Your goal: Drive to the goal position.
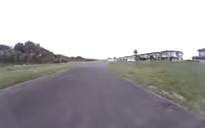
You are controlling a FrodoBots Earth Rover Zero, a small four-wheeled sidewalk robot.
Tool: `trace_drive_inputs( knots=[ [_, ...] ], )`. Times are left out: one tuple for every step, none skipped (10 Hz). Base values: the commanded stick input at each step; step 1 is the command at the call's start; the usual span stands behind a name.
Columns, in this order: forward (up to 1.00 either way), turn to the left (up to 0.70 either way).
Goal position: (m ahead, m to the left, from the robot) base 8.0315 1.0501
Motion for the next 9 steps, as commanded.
trace_drive_inputs(
  knots=[
    [0.70, 0.00],
    [0.70, 0.00],
    [0.70, 0.00],
    [0.70, 0.00],
    [0.70, 0.00],
    [0.70, 0.00],
    [0.70, 0.00],
    [0.70, 0.00],
    [0.70, 0.00]
  ],
)
